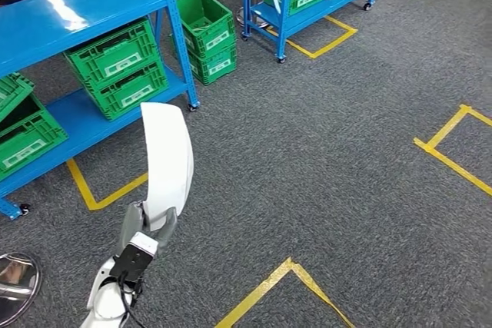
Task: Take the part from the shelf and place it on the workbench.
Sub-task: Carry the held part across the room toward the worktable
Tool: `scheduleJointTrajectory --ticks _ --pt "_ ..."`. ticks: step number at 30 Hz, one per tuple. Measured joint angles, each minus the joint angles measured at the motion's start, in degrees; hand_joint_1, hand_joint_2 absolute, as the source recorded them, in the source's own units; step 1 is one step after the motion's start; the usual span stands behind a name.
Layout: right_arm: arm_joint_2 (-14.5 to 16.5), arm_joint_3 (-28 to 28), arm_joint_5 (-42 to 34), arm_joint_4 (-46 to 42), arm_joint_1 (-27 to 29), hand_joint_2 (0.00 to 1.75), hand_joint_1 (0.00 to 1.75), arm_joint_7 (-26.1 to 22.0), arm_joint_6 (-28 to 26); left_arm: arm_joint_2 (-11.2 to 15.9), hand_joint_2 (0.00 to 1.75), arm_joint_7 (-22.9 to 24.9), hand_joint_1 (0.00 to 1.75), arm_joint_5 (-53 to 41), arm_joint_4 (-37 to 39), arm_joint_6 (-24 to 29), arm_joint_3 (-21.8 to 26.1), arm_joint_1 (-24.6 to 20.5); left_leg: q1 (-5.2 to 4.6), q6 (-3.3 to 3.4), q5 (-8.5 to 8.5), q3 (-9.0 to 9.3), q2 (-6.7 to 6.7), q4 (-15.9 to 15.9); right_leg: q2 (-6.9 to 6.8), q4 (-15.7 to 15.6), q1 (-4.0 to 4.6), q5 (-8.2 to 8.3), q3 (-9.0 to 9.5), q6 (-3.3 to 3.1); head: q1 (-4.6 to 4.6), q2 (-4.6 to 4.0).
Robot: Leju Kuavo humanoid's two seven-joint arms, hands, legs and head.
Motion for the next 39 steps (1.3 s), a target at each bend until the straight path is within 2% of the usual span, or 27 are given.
scheduleJointTrajectory --ticks 2,4,5,6,8,9,11,13,15,16,18,19,20,21,22,24,26,27,28,29,31,33,34,35,36,37,39 --pt "-0.01 0.16 -0.08 0.03 -0.16 0.0 0.0 0.0 -0.02 -0.04 1.75 -0.01 1.75 0.0 0.1 -0.03 0.08 0.03 0.08 0.28 0.15 0.16 1.61 -0.25 -3.36 6.0 0.2 -3.26 -2.93 0.48 0.56 0.0" --pt "0.01 0.24 -0.1 0.11 -0.31 0.0 0.0 0.0 0.0 -0.02 1.75 -0.02 1.75 0.0 0.3 -0.07 0.18 0.06 0.11 0.38 0.1 0.16 3.29 -0.24 -4.63 12.61 0.01 -5.88 -5.95 1.04 0.74 0.0" --pt "0.01 0.25 -0.11 0.16 -0.3 0.0 0.0 0.01 -0.01 -0.03 1.75 -0.02 1.75 0.0 0.42 -0.1 0.19 0.05 0.17 0.32 0.03 0.18 4.03 -0.22 -4.86 13.78 -0.19 -5.94 -6.35 1.34 0.73 0.0" --pt "0.01 0.26 -0.11 0.19 -0.27 0.0 0.0 0.01 -0.01 -0.05 1.75 -0.02 1.75 0.0 0.53 -0.14 0.18 0.04 0.32 0.13 -0.08 0.26 4.74 -0.19 -5.13 12.67 -0.46 -5.0 -5.54 1.68 0.73 0.0" --pt "0.03 0.25 -0.1 0.23 -0.3 0.0 0.0 0.01 -0.01 -0.07 1.75 -0.05 1.75 0.0 0.72 -0.26 0.18 -0.04 0.64 -0.75 -0.53 0.52 6.03 0.18 -6.78 5.73 -1.01 -2.17 -1.37 2.6 0.76 0.0" --pt "0.12 0.26 -0.04 0.3 -0.41 0.0 0.0 0.01 0.02 -0.06 1.75 -0.1 1.75 0.0 0.79 -0.33 0.19 -0.13 0.67 -1.32 -0.91 0.56 6.58 0.6 -7.67 2.41 -1.23 -1.19 0.66 2.71 0.9 0.0" --pt "0.27 0.29 0.13 0.43 -0.58 0.0 0.0 0.01 0.05 -0.05 1.75 -0.34 1.75 0.01 0.84 -0.45 0.19 -0.29 0.4 -2.17 -1.35 0.64 7.38 1.1 -8.41 -0.16 -1.33 -1.0 2.17 1.95 0.69 0.0" --pt "0.31 0.3 0.25 0.49 -0.55 0.0 0.0 0.01 0.05 -0.07 1.75 -0.62 1.75 0.04 0.86 -0.61 0.18 -0.38 0.43 -2.51 -1.37 0.82 7.96 0.99 -7.12 0.13 -1.23 -0.94 1.83 0.52 0.23 0.0" --pt "0.31 0.3 0.29 0.5 -0.5 0.0 0.0 -0.01 0.03 -0.1 1.75 -0.78 1.75 0.12 0.89 -0.78 0.15 -0.45 0.73 -2.76 -2.68 0.44 6.77 2.22 -6.01 0.13 -1.14 -0.72 1.53 -0.37 0.04 0.0" --pt "0.3 0.28 0.29 0.5 -0.52 0.0 0.0 -0.01 0.01 -0.1 1.75 -0.84 1.75 0.15 0.9 -0.82 0.14 -0.47 0.8 -2.81 -4.31 -0.51 5.6 4.46 -5.47 0.07 -1.11 -0.57 1.42 -0.75 -0.06 0.0" --pt "0.3 0.26 0.29 0.49 -0.54 0.0 0.0 -0.02 -0.01 -0.08 1.75 -0.91 1.75 0.25 1.01 -0.81 0.13 -0.45 0.73 -2.58 -8.47 -4.14 3.41 12.27 -4.23 -0.02 -0.9 -0.32 1.1 -1.29 -0.23 0.0" --pt "0.3 0.26 0.28 0.49 -0.52 0.0 0.0 -0.02 -0.01 -0.05 1.75 -0.91 1.75 0.29 1.11 -0.81 0.14 -0.41 0.62 -2.36 -9.77 -5.96 3.01 15.85 -3.51 -0.03 -0.74 -0.23 0.94 -1.46 -0.27 0.0" --pt "0.3 0.26 0.26 0.49 -0.49 0.0 0.0 -0.02 0.0 -0.02 1.75 -0.91 1.75 0.33 1.22 -0.81 0.15 -0.38 0.49 -2.05 -10.02 -7.12 2.8 17.9 -2.75 -0.03 -0.57 -0.16 0.81 -1.59 -0.29 0.0" --pt "0.3 0.25 0.22 0.49 -0.46 0.0 0.0 -0.02 0.01 -0.01 1.75 -0.91 1.75 0.36 1.31 -0.81 0.16 -0.37 0.34 -1.67 -9.06 -7.2 2.62 17.68 -1.97 -0.03 -0.43 -0.07 0.74 -1.65 -0.29 0.0" --pt "0.3 0.23 0.18 0.49 -0.45 0.0 0.0 -0.02 0.0 0.0 1.75 -0.91 1.75 0.36 1.36 -0.81 0.17 -0.37 0.16 -1.23 -7.16 -6.19 2.27 15.27 -1.18 -0.03 -0.34 0.01 0.73 -1.65 -0.27 0.0" --pt "0.32 0.2 0.1 0.5 -0.48 0.0 0.0 -0.02 0.0 0.0 1.75 -0.91 1.75 0.35 1.37 -0.81 0.17 -0.41 -0.08 -0.31 -3.14 -2.75 -0.36 7.7 0.25 0.02 -0.29 0.24 0.64 -1.39 -0.27 0.0" --pt "0.36 0.2 0.06 0.51 -0.52 0.0 0.0 -0.02 0.0 -0.01 1.75 -0.92 1.75 0.35 1.37 -0.81 0.16 -0.42 -0.12 -0.18 -1.69 -0.72 -2.82 2.82 1.5 0.01 -0.41 0.61 0.19 -0.83 -0.26 0.0" --pt "0.37 0.2 0.04 0.51 -0.47 0.0 0.0 -0.02 0.0 -0.03 1.75 -0.93 1.75 0.35 1.37 -0.81 0.16 -0.4 -0.18 -0.28 -1.74 -0.57 -3.06 2.16 2.1 -0.15 -0.52 0.88 -0.05 -0.42 -0.27 0.0" --pt "0.37 0.2 0.01 0.51 -0.37 0.0 0.0 -0.02 0.0 -0.05 1.75 -0.93 1.75 0.35 1.37 -0.81 0.15 -0.41 -0.18 -0.43 -1.57 -0.5 -2.55 1.8 2.76 -0.43 -0.66 1.19 -0.27 0.02 -0.26 0.0" --pt "0.37 0.19 -0.02 0.51 -0.25 0.0 0.0 -0.02 -0.01 -0.1 1.75 -0.93 1.75 0.35 1.38 -0.8 0.12 -0.42 -0.15 -0.37 -1.3 -0.41 -1.9 1.53 2.72 -0.49 -0.71 1.3 -0.55 0.35 -0.23 0.0" --pt "0.37 0.17 -0.1 0.52 -0.22 0.0 0.0 -0.02 -0.02 -0.21 1.75 -0.97 1.75 0.35 1.38 -0.8 0.06 -0.46 0.02 -0.03 -0.81 -0.17 -0.31 0.89 0.14 1.9 -0.36 -0.22 -2.07 0.75 0.06 0.0" --pt "0.37 0.16 -0.19 0.52 -0.39 0.0 0.0 -0.02 -0.02 -0.25 1.75 -1.0 1.75 0.35 1.39 -0.81 0.1 -0.31 -0.08 0.21 -0.74 -0.12 1.45 0.75 -3.49 8.63 -0.03 -3.86 -5.24 0.96 0.33 0.0" --pt "0.37 0.16 -0.26 0.52 -0.45 0.0 0.0 -0.02 -0.02 -0.23 1.75 -1.01 1.75 0.35 1.42 -0.81 0.15 -0.21 -0.16 0.26 -0.76 -0.12 2.38 0.76 -4.37 12.25 0.0 -5.42 -6.81 1.1 0.37 0.0" --pt "0.37 0.15 -0.36 0.52 -0.43 0.0 0.0 -0.02 -0.03 -0.21 1.75 -1.0 1.75 0.35 1.44 -0.81 0.2 -0.13 -0.21 0.28 -0.79 -0.12 3.26 0.77 -4.76 14.42 -0.01 -6.09 -7.61 1.19 0.36 0.0" --pt "0.37 0.14 -0.45 0.53 -0.37 0.0 0.0 -0.02 -0.03 -0.2 1.75 -1.0 1.75 0.35 1.45 -0.81 0.21 -0.11 -0.23 0.26 -0.83 -0.1 4.07 0.79 -5.0 14.48 -0.02 -5.73 -7.31 1.25 0.38 0.0" --pt "0.36 0.13 -0.54 0.53 -0.31 0.0 0.0 -0.02 -0.04 -0.2 1.75 -1.0 1.75 0.35 1.46 -0.82 0.21 -0.11 -0.22 0.18 -0.9 -0.04 4.82 0.81 -5.35 12.15 -0.02 -4.45 -5.75 1.29 0.38 0.0" --pt "0.35 0.13 -0.58 0.54 -0.33 0.0 0.0 -0.01 -0.04 -0.2 1.75 -1.0 1.75 0.35 1.46 -0.81 0.22 -0.14 -0.39 -0.21 -1.19 0.22 6.06 0.92 -7.11 4.22 0.08 -1.63 -0.78 1.18 0.38 0.0"
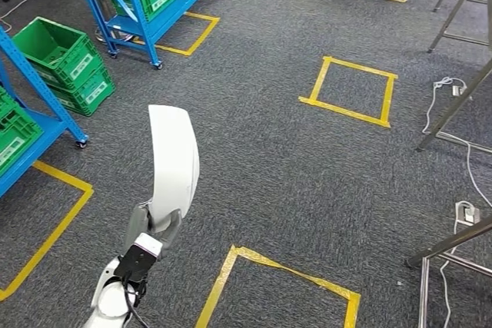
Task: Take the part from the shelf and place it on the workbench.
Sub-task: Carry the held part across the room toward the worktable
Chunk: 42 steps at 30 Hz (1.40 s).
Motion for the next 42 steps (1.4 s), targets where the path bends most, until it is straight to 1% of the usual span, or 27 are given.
scheduleJointTrajectory --ticks 2,4,6,8,10,11,12,13,14,16,18,20,21,22,24,26,27,28,29,31,32,33,36,38,40,41,42 --pt "0.03 0.03 0.0 0.04 -0.12 0.0 0.0 0.0 0.01 0.0 1.75 0.0 1.75 0.0 0.0 0.01 0.01 -0.08 -0.31 -0.5 -0.3 0.23 0.86 0.15 -1.16 -4.53 0.16 0.99 2.83 -0.73 -0.12 0.0" --pt "0.01 0.03 -0.04 0.08 -0.14 0.0 0.0 0.0 -0.01 -0.02 1.75 0.0 1.75 0.0 0.0 0.0 -0.01 -0.15 -0.35 -0.97 -0.36 0.37 1.61 0.12 -0.4 -4.86 0.32 1.04 2.81 -1.73 -0.2 0.0" --pt "-0.04 0.02 -0.15 0.08 -0.08 0.0 0.0 0.0 -0.04 -0.04 1.75 -0.01 1.75 0.0 0.0 0.01 -0.04 -0.21 -0.09 -1.62 -1.08 0.28 0.98 0.67 0.65 -5.03 0.25 1.27 2.65 -2.52 -0.22 0.0" --pt "-0.05 0.02 -0.3 0.08 -0.13 0.0 0.0 -0.01 -0.06 -0.03 1.75 -0.02 1.75 0.0 0.01 0.0 -0.06 -0.22 0.12 -2.14 -4.05 -1.58 -1.44 5.01 1.72 -5.26 0.01 1.59 2.56 -3.11 -0.34 0.0" --pt "-0.05 0.02 -0.44 0.08 -0.2 0.0 0.0 -0.01 -0.19 0.05 1.75 -0.02 1.75 0.04 0.04 -0.06 -0.05 -0.12 0.16 -2.25 -7.75 -5.34 -3.02 12.81 2.95 -5.29 -0.01 1.8 2.28 -3.39 -0.42 0.0" --pt "-0.05 0.01 -0.52 0.08 -0.18 0.0 0.0 -0.01 -0.29 0.11 1.75 -0.02 1.75 0.07 0.06 -0.11 -0.04 -0.06 0.17 -2.22 -8.55 -6.86 -3.22 15.73 3.64 -5.28 0.0 1.88 2.17 -3.43 -0.44 0.0" --pt "-0.05 0.0 -0.6 0.08 -0.13 0.0 0.0 -0.01 -0.4 0.15 1.75 -0.02 1.75 0.09 0.08 -0.16 -0.03 -0.02 0.18 -2.14 -8.18 -7.51 -3.31 16.7 4.35 -5.28 0.0 1.95 2.1 -3.41 -0.43 0.0" --pt "-0.05 -0.01 -0.67 0.08 -0.09 0.0 0.0 -0.01 -0.49 0.18 1.75 -0.02 1.75 0.09 0.09 -0.2 -0.02 -0.02 0.21 -2.04 -6.83 -7.17 -3.43 15.67 5.06 -5.28 -0.01 2.04 2.07 -3.34 -0.43 0.0" --pt "-0.05 -0.01 -0.71 0.08 -0.07 0.0 0.0 -0.01 -0.55 0.2 1.75 -0.02 1.75 0.09 0.09 -0.21 -0.02 -0.05 0.26 -1.91 -4.62 -5.68 -3.84 12.42 5.82 -5.27 -0.06 2.14 2.08 -3.19 -0.44 0.0" --pt "-0.05 0.0 -0.81 0.08 -0.15 0.0 0.0 -0.01 -0.59 0.23 1.75 -0.02 1.75 0.1 0.09 -0.21 -0.01 -0.15 0.55 -1.73 -1.13 -2.15 -6.17 4.66 7.23 -5.15 -0.09 2.38 1.9 -2.75 -0.43 0.0" --pt "-0.05 0.01 -0.97 0.07 -0.17 0.0 0.0 -0.01 -0.6 0.26 1.75 -0.01 1.75 0.09 0.09 -0.29 0.0 -0.19 0.64 -1.56 -0.25 -0.53 -7.87 0.78 8.36 -5.27 -0.19 2.78 1.42 -2.05 -0.38 0.0" --pt "-0.05 0.01 -1.19 0.07 0.06 0.0 0.0 -0.01 -0.6 0.24 1.75 0.06 1.75 0.05 0.09 -0.58 0.03 -0.31 0.48 -0.94 -0.04 -0.51 -7.11 0.36 9.13 -5.7 -0.45 3.28 0.94 -1.25 -0.36 0.0" --pt "-0.05 0.0 -1.3 0.08 0.19 0.0 0.0 -0.01 -0.6 0.2 1.75 0.14 1.75 0.03 0.09 -0.77 0.04 -0.44 0.46 -0.5 0.19 -0.49 -6.52 0.16 8.48 -5.51 -0.44 3.18 0.59 -0.99 -0.32 0.0" --pt "-0.05 -0.01 -1.41 0.08 0.22 0.0 0.0 -0.01 -0.6 0.16 1.75 0.23 1.75 0.0 0.09 -0.97 0.05 -0.56 0.48 -0.07 0.4 -0.46 -5.83 -0.05 7.14 -4.31 -0.32 2.41 -0.14 -0.83 -0.18 0.0" --pt "-0.05 -0.01 -1.57 0.08 0.02 0.0 0.0 -0.01 -0.58 0.13 1.75 0.48 1.75 -0.11 0.09 -1.19 0.13 -0.56 0.36 0.42 0.53 -0.43 -4.32 -0.22 3.71 1.71 0.02 -0.99 -2.97 -0.66 0.03 0.0" --pt "-0.05 0.0 -1.62 0.08 -0.14 0.0 0.0 -0.01 -0.5 0.16 1.75 0.79 1.75 -0.26 0.1 -1.23 0.25 -0.43 0.1 0.57 0.49 -0.45 -2.71 -0.19 2.39 9.22 0.08 -4.32 -6.16 -0.48 0.08 0.0" --pt "-0.05 0.0 -1.62 0.08 -0.1 0.0 0.0 -0.01 -0.45 0.16 1.75 0.9 1.75 -0.32 0.1 -1.23 0.3 -0.41 0.02 0.58 0.47 -0.45 -1.93 -0.17 2.25 10.73 0.08 -4.64 -6.59 -0.47 0.08 0.0" --pt "-0.05 -0.01 -1.63 0.08 -0.04 0.0 0.0 -0.01 -0.41 0.16 1.75 1.01 1.75 -0.36 0.11 -1.23 0.33 -0.43 -0.03 0.57 0.43 -0.43 -1.19 -0.16 2.12 10.06 0.09 -4.01 -5.89 -0.49 0.09 0.0" --pt "-0.05 -0.01 -1.62 0.08 0.01 0.0 0.0 -0.01 -0.37 0.16 1.75 1.05 1.75 -0.37 0.11 -1.24 0.35 -0.46 -0.06 0.52 0.36 -0.36 -0.51 -0.15 1.79 6.93 0.11 -2.5 -3.9 -0.55 0.09 0.0" --pt "-0.07 0.0 -1.53 0.09 -0.06 0.0 0.0 0.0 -0.34 0.16 1.75 1.13 1.75 -0.4 0.11 -1.27 0.39 -0.54 -0.25 0.21 0.1 -0.12 0.62 -0.1 -0.28 -1.41 0.35 0.12 1.13 -0.84 0.07 0.0" --pt "-0.07 0.01 -1.45 0.1 -0.15 0.0 0.0 0.0 -0.31 0.17 1.75 1.16 1.75 -0.43 0.11 -1.28 0.4 -0.62 -0.38 0.01 -0.02 -0.03 1.03 -0.02 -1.07 -4.15 0.5 0.74 2.8 -1.13 0.01 0.0" --pt "-0.07 0.02 -1.36 0.12 -0.23 0.0 0.0 0.0 -0.28 0.17 1.75 1.23 1.75 -0.48 0.11 -1.31 0.42 -0.69 -0.5 -0.2 -0.08 0.05 1.4 0.03 -1.54 -5.35 0.66 0.82 3.52 -1.47 -0.05 0.0" --pt "-0.1 0.02 -0.96 0.14 -0.22 0.0 0.0 0.0 0.08 0.18 1.75 1.67 1.75 -1.07 0.12 -1.33 0.44 -1.1 -0.39 -1.03 -0.26 0.16 2.21 0.08 -0.08 -5.47 0.79 1.01 3.3 -2.57 -0.09 0.0" --pt "-0.11 -0.01 -0.46 0.14 -0.25 0.0 0.0 -0.01 0.46 0.22 1.75 2.15 1.75 -2.13 0.23 -1.0 0.47 -1.71 -0.18 -1.72 -2.01 -0.66 0.43 2.21 0.96 -5.75 0.5 1.29 3.26 -3.24 -0.17 0.0" --pt "-0.11 -0.02 -0.03 0.14 -0.41 0.0 0.0 -0.01 0.77 0.36 1.75 2.63 1.75 -3.11 0.59 -0.53 0.61 -2.19 0.03 -2.16 -5.81 -3.81 -2.26 9.07 2.06 -5.86 0.28 1.52 3.09 -3.69 -0.33 0.0" --pt "-0.11 -0.02 0.1 0.14 -0.48 0.0 0.0 -0.01 0.91 0.45 1.75 2.8 1.75 -3.37 0.83 -0.38 0.71 -2.29 0.12 -2.27 -7.6 -5.81 -2.98 13.16 2.66 -5.86 0.26 1.59 2.94 -3.81 -0.38 0.0" --pt "-0.11 -0.02 0.16 0.14 -0.46 0.0 0.0 -0.01 0.99 0.55 1.75 2.95 1.75 -3.49 1.1 -0.28 0.8 -2.31 0.17 -2.32 -8.32 -7.26 -3.21 15.92 3.3 -5.86 0.26 1.66 2.83 -3.85 -0.4 0.0"
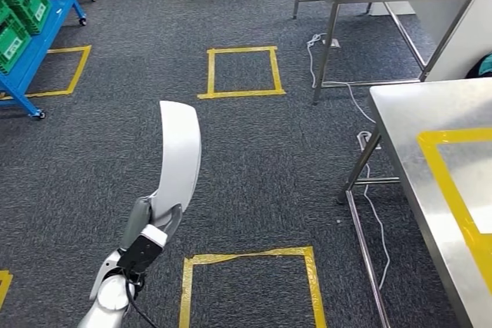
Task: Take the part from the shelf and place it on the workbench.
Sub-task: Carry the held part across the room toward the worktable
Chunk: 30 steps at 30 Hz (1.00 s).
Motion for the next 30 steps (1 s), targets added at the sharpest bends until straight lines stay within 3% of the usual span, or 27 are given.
scheduleJointTrajectory --ticks 1,2,4,6,7,10,11,15,19,30 --pt "0.0 -0.01 0.04 0.0 0.05 0.0 0.0 0.0 0.05 0.08 1.75 0.08 1.75 -0.06 0.24 0.07 0.06 -0.02 0.04 -0.01 0.33 -0.62 -0.11 0.97 0.59 0.0 -0.01 0.07 -0.08 0.02 0.01 0.0" --pt "0.0 -0.02 0.07 0.0 0.11 0.0 0.0 0.0 0.09 0.13 1.75 0.11 1.75 -0.14 0.43 0.13 0.09 -0.08 0.1 0.01 1.95 0.0 -0.19 -0.62 1.18 0.01 -0.04 0.15 -0.09 0.11 0.0 0.0" --pt "0.0 -0.03 0.13 -0.01 0.17 0.0 0.0 0.0 0.23 0.19 1.75 0.13 1.75 -0.39 0.73 0.2 0.15 -0.33 0.35 0.0 6.28 3.39 -0.8 -7.94 2.19 0.06 -0.07 0.3 -0.09 0.45 -0.01 0.0" --pt "-0.01 0.01 0.19 -0.03 0.17 0.0 0.0 0.0 0.37 0.16 1.75 0.15 1.75 -0.61 1.02 0.22 0.25 -0.73 0.55 0.13 8.34 6.09 -1.72 -14.15 2.88 0.28 0.03 0.45 -0.44 1.04 0.01 0.0" --pt "-0.02 0.03 0.21 -0.03 0.22 0.0 0.0 0.0 0.39 0.15 1.75 0.16 1.75 -0.67 1.18 0.23 0.32 -0.88 0.58 0.16 8.41 6.45 -2.05 -15.37 3.03 0.38 0.11 0.45 -0.69 1.02 -0.03 0.0" --pt "-0.02 0.07 0.32 -0.08 0.46 0.0 0.0 0.0 0.4 0.15 1.75 0.2 1.75 -0.87 1.71 0.25 0.67 -1.1 0.39 0.4 8.56 6.36 -2.12 -15.82 2.98 0.25 0.12 0.65 -0.9 -0.39 0.04 0.0" --pt "-0.02 0.11 0.34 -0.1 0.46 0.0 0.0 0.0 0.41 0.15 1.75 0.2 1.75 -0.97 1.88 0.25 0.77 -1.18 0.31 0.52 8.61 6.36 -2.12 -15.82 2.94 0.08 0.09 0.83 -0.81 -0.57 0.09 0.0" --pt "-0.02 0.49 0.3 -0.1 0.41 0.0 0.0 0.0 0.4 0.16 1.75 0.22 1.75 -1.46 2.5 0.25 1.07 -1.54 0.13 1.02 8.73 6.3 -2.12 -15.77 2.92 -0.58 -0.05 1.3 -0.52 0.42 0.08 0.0" --pt "-0.04 0.89 0.15 -0.1 0.41 0.0 0.0 0.0 0.36 0.17 1.75 0.22 1.75 -1.67 2.98 0.25 1.44 -1.79 0.04 1.23 8.79 6.15 -2.12 -15.71 2.92 -0.88 -0.25 1.43 -0.54 1.98 0.05 0.0" --pt "-0.22 2.04 -0.7 -0.1 0.42 0.0 0.0 0.0 0.06 0.17 1.75 0.26 1.75 -2.2 3.67 0.25 1.7 -2.33 0.13 1.26 8.85 6.08 -2.11 -15.73 2.93 -0.65 -0.18 1.45 -0.8 2.15 0.03 0.0"
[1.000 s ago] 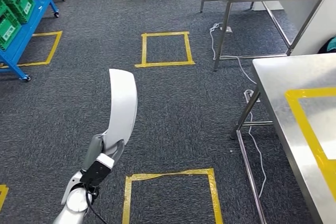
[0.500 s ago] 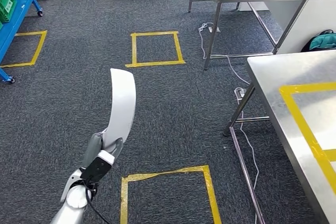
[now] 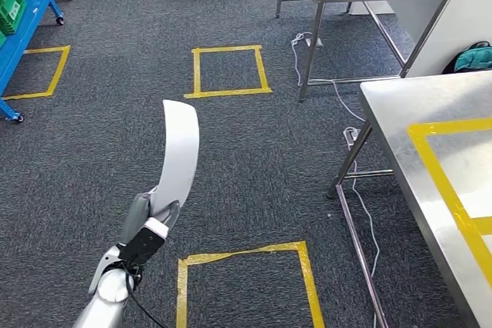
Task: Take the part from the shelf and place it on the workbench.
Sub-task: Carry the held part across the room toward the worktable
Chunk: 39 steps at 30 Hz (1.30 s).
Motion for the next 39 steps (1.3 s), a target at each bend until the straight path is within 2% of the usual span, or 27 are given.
scheduleJointTrajectory --ticks 6,8,10,12,14,15,16,17,18,19,20,21,24,26,27,29,30,31,32,34,35,37,39 --pt "-0.15 0.41 -0.1 0.01 0.02 0.0 0.0 0.0 0.0 0.01 1.75 0.0 1.75 -0.13 0.33 0.0 0.03 -0.21 -0.07 0.06 0.02 -0.03 0.01 0.11 0.03 -0.07 -0.08 0.08 0.01 0.13 0.0 0.0" --pt "-0.17 0.46 -0.2 0.02 0.04 0.0 0.0 0.0 -0.01 0.01 1.75 0.0 1.75 -0.14 0.38 0.0 0.03 -0.24 -0.21 0.51 0.06 -0.05 0.03 0.16 0.15 -0.42 -0.29 0.3 0.09 0.55 -0.02 0.0" --pt "-0.2 0.55 -0.32 0.01 0.08 0.0 0.0 0.0 -0.1 -0.06 1.75 0.0 1.75 -0.22 0.39 0.0 0.04 -0.35 0.0 1.21 0.73 0.45 0.37 -1.03 -0.73 0.12 -0.21 -0.18 -0.42 0.92 0.04 0.0" --pt "-0.24 0.73 -0.45 0.0 0.08 0.0 0.0 0.0 -0.22 -0.12 1.75 0.01 1.75 -0.3 0.4 0.0 0.09 -0.44 0.29 1.68 1.32 1.0 0.93 -2.23 -2.49 4.77 -0.02 -2.85 -2.79 1.05 0.21 0.0" --pt "-0.25 0.87 -0.51 0.02 0.07 0.0 0.0 0.0 -0.27 -0.11 1.75 0.02 1.75 -0.3 0.44 0.0 0.18 -0.37 0.29 1.76 1.22 1.03 1.46 -2.29 -3.52 12.38 -0.14 -6.27 -6.37 1.27 0.31 0.0" --pt "-0.26 0.9 -0.52 0.03 0.09 0.0 0.0 0.0 -0.29 -0.11 1.75 0.02 1.75 -0.31 0.48 0.0 0.21 -0.33 0.31 1.67 1.11 1.06 1.69 -2.28 -3.72 14.73 -0.32 -6.94 -7.45 1.46 0.29 0.0" --pt "-0.28 0.92 -0.55 0.04 0.12 0.0 0.0 0.0 -0.31 -0.11 1.75 0.02 1.75 -0.31 0.52 0.0 0.24 -0.32 0.38 1.46 0.99 1.13 1.84 -2.24 -3.86 15.04 -0.54 -6.6 -7.5 1.69 0.31 0.0" --pt "-0.32 0.94 -0.58 0.04 0.14 0.0 0.0 0.0 -0.33 -0.11 1.75 0.02 1.75 -0.32 0.57 0.0 0.26 -0.31 0.51 1.13 0.8 1.25 1.92 -2.14 -4.0 13.05 -0.83 -5.31 -6.31 1.95 0.3 0.0" --pt "-0.36 0.97 -0.61 0.04 0.14 0.0 0.0 0.0 -0.34 -0.11 1.75 0.02 1.75 -0.32 0.6 0.0 0.27 -0.33 0.68 0.66 0.49 1.39 1.97 -1.87 -4.24 9.36 -1.19 -3.59 -4.17 2.34 0.3 0.0" --pt "-0.36 1.03 -0.63 0.1 0.1 0.0 0.0 0.01 -0.34 -0.1 1.75 0.02 1.75 -0.33 0.62 0.01 0.3 -0.36 0.72 0.08 0.08 1.4 1.99 -1.48 -4.35 5.92 -1.37 -2.59 -2.03 2.7 0.37 0.0" --pt "-0.36 1.11 -0.63 0.16 0.04 0.0 0.0 0.01 -0.33 -0.08 1.75 0.02 1.75 -0.4 0.63 0.01 0.32 -0.39 0.73 -0.43 -0.33 1.34 1.99 -0.94 -4.31 3.33 -1.5 -2.06 -0.39 2.62 0.36 0.0" --pt "-0.36 1.2 -0.66 0.21 -0.02 0.0 0.0 0.01 -0.33 -0.06 1.75 0.02 1.75 -0.49 0.63 0.02 0.33 -0.42 0.69 -0.85 -0.62 1.25 1.97 -0.51 -4.23 2.04 -1.5 -2.1 0.48 2.34 0.25 0.0" --pt "-0.43 1.29 -0.74 0.26 -0.01 0.0 0.0 0.0 -0.39 -0.04 1.75 0.02 1.75 -0.68 0.64 0.02 0.36 -0.44 0.91 -1.49 -0.99 1.24 1.95 -0.18 -3.73 2.32 -1.13 -2.72 0.48 0.44 -0.14 0.0" --pt "-0.45 1.32 -0.75 0.26 0.04 0.0 0.0 0.0 -0.39 -0.04 1.75 0.02 1.75 -0.7 0.65 0.03 0.35 -0.52 1.05 -1.76 -2.46 0.19 1.94 2.17 -3.57 2.38 -0.99 -3.0 0.74 -0.53 -0.24 0.0" --pt "-0.46 1.32 -0.78 0.26 0.04 0.0 0.0 0.0 -0.39 -0.04 1.75 0.02 1.75 -0.72 0.65 0.04 0.34 -0.55 1.01 -1.83 -3.88 -1.36 1.93 5.18 -3.54 2.34 -0.95 -3.14 0.9 -0.91 -0.33 0.0" --pt "-0.48 1.35 -0.91 0.26 0.01 0.0 0.0 0.0 -0.4 -0.04 1.75 0.02 1.75 -0.72 0.68 0.04 0.33 -0.49 0.89 -1.73 -6.8 -6.06 1.91 13.33 -3.49 2.34 -0.78 -3.42 1.11 -1.37 -0.44 0.0" --pt "-0.48 1.37 -1.03 0.26 0.03 0.0 0.0 0.0 -0.43 -0.03 1.75 0.02 1.75 -0.73 0.72 0.04 0.34 -0.41 0.86 -1.61 -7.34 -8.09 1.89 16.37 -3.43 2.34 -0.67 -3.55 1.23 -1.53 -0.46 0.0" --pt "-0.48 1.41 -1.17 0.26 0.04 0.0 0.0 0.0 -0.49 -0.01 1.75 0.02 1.75 -0.73 0.75 0.04 0.35 -0.34 0.84 -1.43 -6.72 -9.19 1.88 17.44 -3.32 2.34 -0.59 -3.69 1.4 -1.62 -0.45 0.0" --pt "-0.49 1.47 -1.31 0.26 0.05 0.0 0.0 0.0 -0.54 0.01 1.75 0.02 1.75 -0.74 0.79 0.04 0.36 -0.3 0.82 -1.21 -4.93 -9.11 1.87 16.16 -3.17 2.34 -0.55 -3.83 1.63 -1.63 -0.46 0.0" --pt "-0.5 1.67 -1.46 0.26 0.05 0.0 0.0 0.0 -0.61 0.02 1.75 0.02 1.75 -0.75 0.8 0.05 0.37 -0.32 0.8 -0.85 -0.12 -6.41 1.79 9.1 -2.85 2.34 -0.53 -4.15 2.11 -1.43 -0.47 0.0" --pt "-0.5 1.77 -1.5 0.26 0.02 0.0 0.0 0.0 -0.6 0.01 1.75 0.02 1.75 -0.78 0.8 0.05 0.36 -0.36 0.76 -0.8 1.37 -4.81 1.69 5.43 -2.66 2.42 -0.44 -4.3 2.2 -1.18 -0.48 0.0" --pt "-0.5 1.92 -1.54 0.27 0.05 0.0 0.0 0.0 -0.59 -0.04 1.75 0.02 1.75 -0.85 0.81 0.07 0.37 -0.4 0.58 -0.86 1.89 -3.37 1.54 1.83 -2.41 2.32 -0.4 -4.35 2.04 -0.53 -0.45 0.0" --pt "-0.5 2.05 -1.54 0.31 0.2 0.0 0.0 0.0 -0.59 -0.07 1.75 0.02 1.75 -0.88 0.82 0.09 0.42 -0.39 0.4 -0.64 1.67 -3.3 1.54 1.28 -2.36 1.96 -0.62 -4.28 1.99 0.28 -0.41 0.0"
